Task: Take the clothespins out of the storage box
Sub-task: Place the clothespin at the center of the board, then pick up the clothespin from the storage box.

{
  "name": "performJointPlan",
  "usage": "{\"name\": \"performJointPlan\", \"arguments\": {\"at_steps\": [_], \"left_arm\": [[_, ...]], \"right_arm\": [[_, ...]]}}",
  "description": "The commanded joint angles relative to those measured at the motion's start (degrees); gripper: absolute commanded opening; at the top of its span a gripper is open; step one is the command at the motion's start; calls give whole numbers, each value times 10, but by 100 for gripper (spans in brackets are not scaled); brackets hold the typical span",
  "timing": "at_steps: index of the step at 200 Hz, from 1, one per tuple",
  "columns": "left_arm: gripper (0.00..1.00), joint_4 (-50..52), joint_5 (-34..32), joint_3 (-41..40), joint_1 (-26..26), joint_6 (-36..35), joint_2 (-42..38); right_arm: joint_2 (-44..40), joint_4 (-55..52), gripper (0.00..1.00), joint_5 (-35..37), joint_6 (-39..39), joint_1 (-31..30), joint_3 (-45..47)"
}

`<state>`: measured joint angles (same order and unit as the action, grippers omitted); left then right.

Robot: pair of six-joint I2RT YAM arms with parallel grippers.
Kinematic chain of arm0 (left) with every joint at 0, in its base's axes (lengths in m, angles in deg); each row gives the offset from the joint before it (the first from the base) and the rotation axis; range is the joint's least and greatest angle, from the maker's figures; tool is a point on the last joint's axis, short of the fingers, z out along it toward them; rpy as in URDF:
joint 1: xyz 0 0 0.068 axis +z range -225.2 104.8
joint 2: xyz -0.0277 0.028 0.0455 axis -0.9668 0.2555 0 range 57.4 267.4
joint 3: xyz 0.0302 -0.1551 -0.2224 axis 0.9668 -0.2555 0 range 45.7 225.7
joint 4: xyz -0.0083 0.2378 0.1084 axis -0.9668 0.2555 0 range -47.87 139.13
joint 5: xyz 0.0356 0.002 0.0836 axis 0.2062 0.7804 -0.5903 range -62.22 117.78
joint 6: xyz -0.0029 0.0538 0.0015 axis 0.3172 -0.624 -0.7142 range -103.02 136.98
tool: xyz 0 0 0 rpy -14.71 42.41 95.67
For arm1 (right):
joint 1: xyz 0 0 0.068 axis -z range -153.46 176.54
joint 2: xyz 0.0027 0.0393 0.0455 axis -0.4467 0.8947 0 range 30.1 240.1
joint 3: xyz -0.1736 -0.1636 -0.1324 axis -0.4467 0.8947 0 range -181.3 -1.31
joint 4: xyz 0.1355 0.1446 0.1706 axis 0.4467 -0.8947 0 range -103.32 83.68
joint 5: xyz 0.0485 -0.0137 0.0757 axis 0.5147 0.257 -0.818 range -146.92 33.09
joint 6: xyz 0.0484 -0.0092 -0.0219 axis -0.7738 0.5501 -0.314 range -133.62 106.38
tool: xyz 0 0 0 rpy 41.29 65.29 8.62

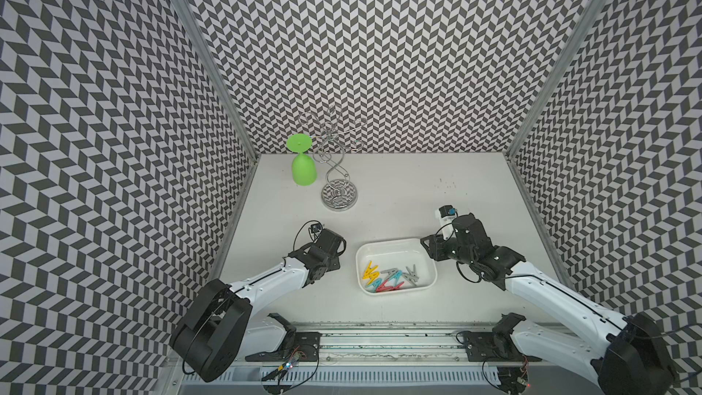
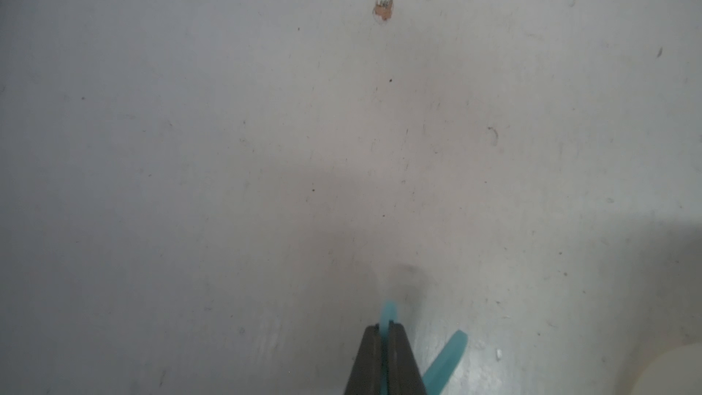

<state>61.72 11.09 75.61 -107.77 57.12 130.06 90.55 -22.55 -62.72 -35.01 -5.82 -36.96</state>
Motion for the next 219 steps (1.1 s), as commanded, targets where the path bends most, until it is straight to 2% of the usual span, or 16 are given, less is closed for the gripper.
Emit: {"name": "performJointPlan", "arguments": {"at_steps": [1, 33, 71, 124, 179, 219], "left_arm": [[9, -19, 12, 0, 4, -2, -3], [21, -3, 8, 14, 3, -4, -20], [27, 38, 5, 65, -17, -9, -34], [28, 95, -13, 179, -102, -13, 0], [27, 118, 11, 244, -159, -32, 69], [27, 118, 30, 261, -185, -41, 128]], "right_arm": [[-8, 20, 48, -1, 5, 3, 5], [-9, 21, 48, -3, 5, 3, 5], [-10, 21, 49, -4, 5, 3, 5], [-11, 21, 49, -3, 5, 2, 6], [-12, 20, 49, -6, 9, 2, 6], [-8, 28, 49, -70, 39, 2, 5]]}}
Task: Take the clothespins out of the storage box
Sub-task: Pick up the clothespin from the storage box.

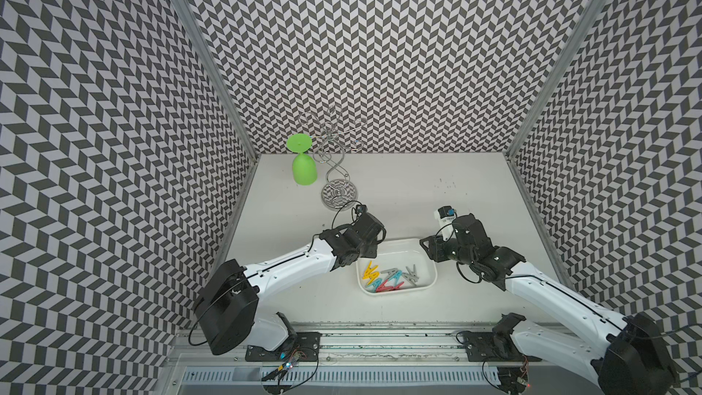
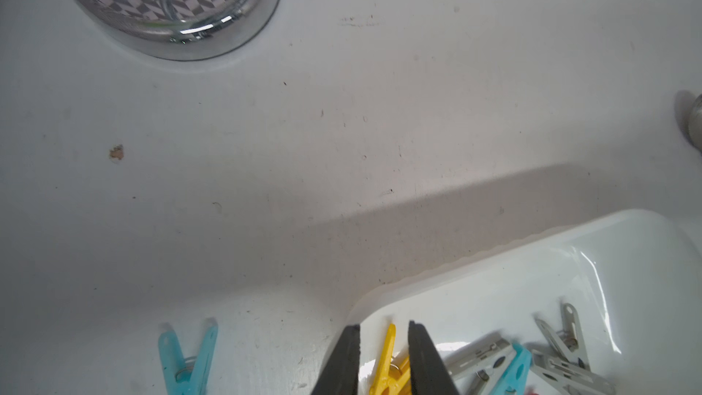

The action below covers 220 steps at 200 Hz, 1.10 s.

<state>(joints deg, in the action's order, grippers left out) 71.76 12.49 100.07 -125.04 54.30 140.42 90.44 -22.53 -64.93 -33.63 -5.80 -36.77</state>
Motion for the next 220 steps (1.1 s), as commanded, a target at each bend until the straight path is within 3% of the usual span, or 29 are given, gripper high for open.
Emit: {"name": "performJointPlan", "arguments": {"at_steps": [1, 43, 102, 220], "left_arm": [[27, 18, 17, 17, -13, -13, 27], [28, 14, 21, 19, -29, -17, 72], [24, 1, 22, 9, -35, -17, 118], [11, -5, 10, -12, -38, -19, 115]], "right_arm": [[-6, 27, 49, -49, 25, 2, 3], [13, 16, 49, -98, 36, 0, -5], [12, 14, 48, -104, 37, -5, -5], [9, 15, 47, -90, 37, -5, -5]]}}
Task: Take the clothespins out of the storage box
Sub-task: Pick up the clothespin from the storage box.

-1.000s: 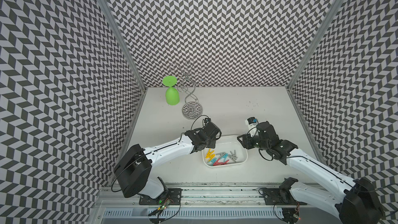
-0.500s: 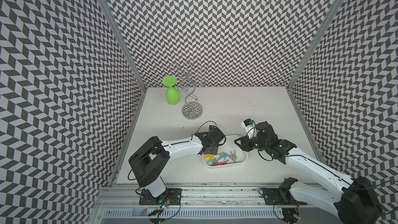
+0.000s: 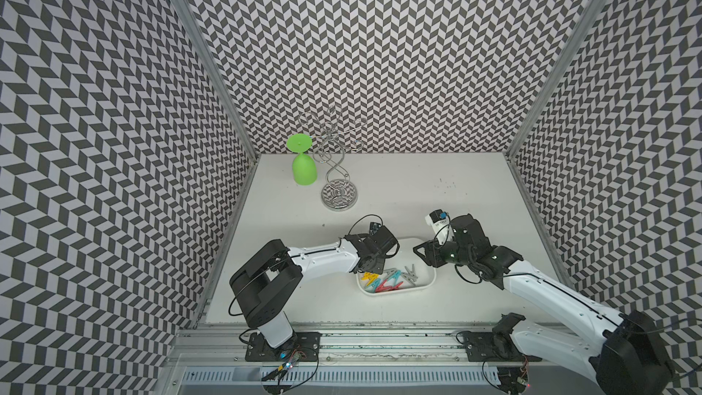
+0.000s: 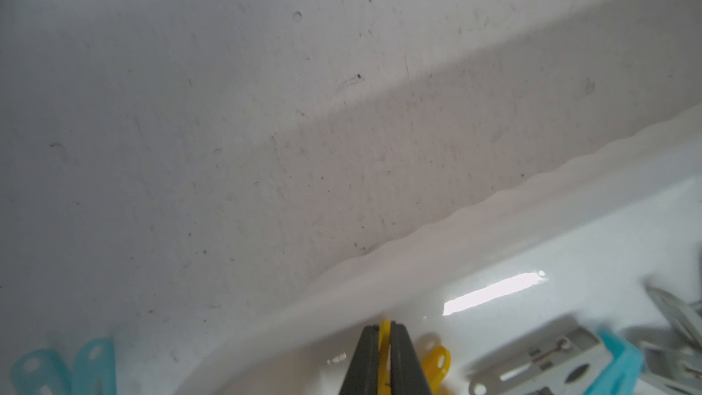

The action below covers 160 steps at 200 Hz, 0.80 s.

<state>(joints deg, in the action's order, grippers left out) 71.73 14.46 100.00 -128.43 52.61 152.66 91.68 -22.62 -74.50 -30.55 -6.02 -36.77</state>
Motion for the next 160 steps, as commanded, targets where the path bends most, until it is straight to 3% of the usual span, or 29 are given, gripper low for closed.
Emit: {"name": "performJointPlan", "arguments": {"at_steps": [1, 65, 118, 160], "left_arm": [[11, -5, -10, -11, -4, -2, -8], [17, -2, -20, -27, -6, -1, -14], [5, -3, -28, -25, -9, -5, -28], [1, 8, -50, -18, -11, -1, -92]], "right_arm": [[-3, 16, 47, 5, 6, -3, -4], [-6, 14, 47, 15, 5, -3, -5], [-12, 3, 47, 22, 5, -3, -11], [-17, -4, 47, 29, 5, -3, -18]]}}
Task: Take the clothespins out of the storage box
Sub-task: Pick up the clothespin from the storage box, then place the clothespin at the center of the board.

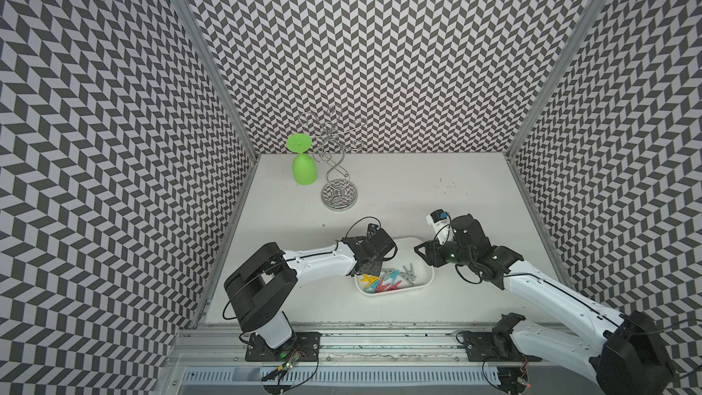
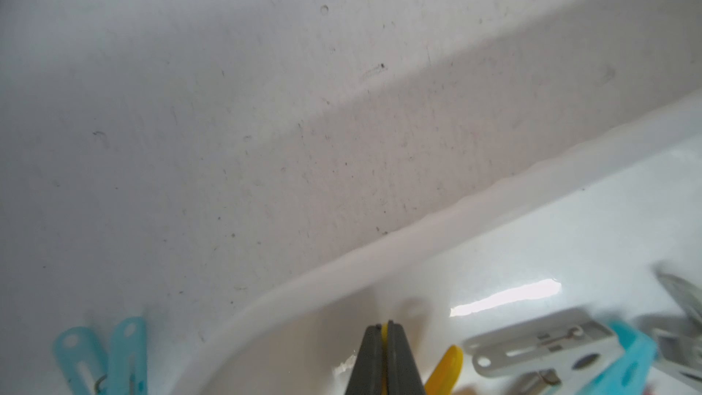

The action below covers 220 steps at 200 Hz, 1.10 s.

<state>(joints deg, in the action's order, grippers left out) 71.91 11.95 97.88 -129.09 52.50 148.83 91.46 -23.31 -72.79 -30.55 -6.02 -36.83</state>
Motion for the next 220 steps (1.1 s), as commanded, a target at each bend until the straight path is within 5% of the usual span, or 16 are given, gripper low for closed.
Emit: {"name": "performJointPlan", "arguments": {"at_steps": [1, 64, 114, 220], "left_arm": [[1, 7, -25, 3, -5, 0, -55], [0, 61, -123, -22, 12, 37, -218], [0, 46, -84, -115, 83, 34, -303], [7, -60, -11, -207, 108, 10, -226]], "right_arm": [[-15, 3, 47, 12, 5, -3, -17], [-18, -2, 48, 17, 5, -3, -20], [-26, -15, 49, 15, 1, -4, -29], [-23, -49, 52, 49, -19, -87, -36]]}}
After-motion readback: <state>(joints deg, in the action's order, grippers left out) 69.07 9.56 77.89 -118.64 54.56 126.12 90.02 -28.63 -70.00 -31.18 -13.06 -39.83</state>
